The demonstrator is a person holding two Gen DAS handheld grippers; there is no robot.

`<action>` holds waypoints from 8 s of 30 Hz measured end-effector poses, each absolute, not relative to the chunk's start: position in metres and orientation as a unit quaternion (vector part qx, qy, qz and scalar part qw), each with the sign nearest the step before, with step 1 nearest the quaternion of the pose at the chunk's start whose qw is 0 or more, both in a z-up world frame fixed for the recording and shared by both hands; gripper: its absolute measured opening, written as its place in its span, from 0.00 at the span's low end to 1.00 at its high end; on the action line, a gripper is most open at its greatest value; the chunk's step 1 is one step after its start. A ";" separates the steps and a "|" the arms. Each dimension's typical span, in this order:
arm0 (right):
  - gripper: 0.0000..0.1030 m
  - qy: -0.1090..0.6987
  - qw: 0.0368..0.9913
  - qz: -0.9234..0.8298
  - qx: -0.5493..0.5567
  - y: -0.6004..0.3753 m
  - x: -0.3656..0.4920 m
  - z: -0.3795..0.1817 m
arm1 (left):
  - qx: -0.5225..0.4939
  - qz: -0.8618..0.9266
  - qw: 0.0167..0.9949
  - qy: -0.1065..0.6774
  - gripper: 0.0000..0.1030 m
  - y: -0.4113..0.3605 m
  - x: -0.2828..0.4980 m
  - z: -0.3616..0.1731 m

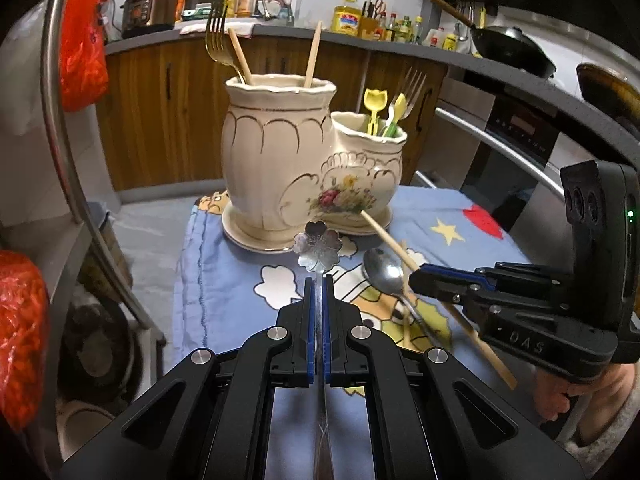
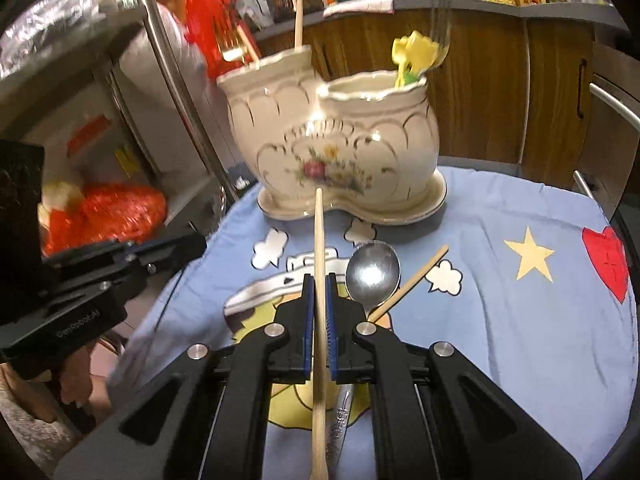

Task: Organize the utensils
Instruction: 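Lift the spoon with the left tool while the right tool lifts the chopstick toward the holder, then drop the spoon into the larger pot while the right tool drops the chopstick into the smaller, then withdraw both open tools from the holder back over the cloth, then grasp the engraved silver spoon with the right tool while the left tool grasps the last wooden chopstick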

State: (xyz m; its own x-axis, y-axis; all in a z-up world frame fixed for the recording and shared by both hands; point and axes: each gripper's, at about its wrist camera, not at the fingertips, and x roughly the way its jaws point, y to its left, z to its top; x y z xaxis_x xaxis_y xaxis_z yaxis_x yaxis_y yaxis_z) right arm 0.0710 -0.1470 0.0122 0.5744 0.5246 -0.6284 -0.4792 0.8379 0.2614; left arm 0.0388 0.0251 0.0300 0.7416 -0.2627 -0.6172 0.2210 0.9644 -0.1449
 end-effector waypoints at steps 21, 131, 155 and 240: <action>0.05 0.201 0.926 0.287 0.141 -0.175 0.126 0.115 | -0.024 -0.140 0.975 0.172 0.03 0.037 0.095 0.160; 0.58 0.164 0.956 0.228 0.086 -0.147 0.151 0.074 | -0.069 -0.110 0.975 0.182 0.63 0.031 0.128 0.104; 0.95 0.172 0.961 0.189 0.110 -0.193 0.060 0.122 | -0.060 -0.042 0.986 0.147 0.95 0.028 0.028 0.164; 0.06 0.385 0.896 0.220 0.023 -0.183 0.074 0.009 | -0.006 -0.134 0.918 0.374 0.83 -0.016 0.064 0.006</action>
State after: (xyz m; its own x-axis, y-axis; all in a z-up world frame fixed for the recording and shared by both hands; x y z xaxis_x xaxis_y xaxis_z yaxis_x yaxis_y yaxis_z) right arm 0.0743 -0.1834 0.0085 0.6076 0.4113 -0.6794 -0.3759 0.9025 0.2102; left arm 0.0635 -0.0161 0.0064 0.6843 -0.2500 -0.6851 0.2403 0.9642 -0.1119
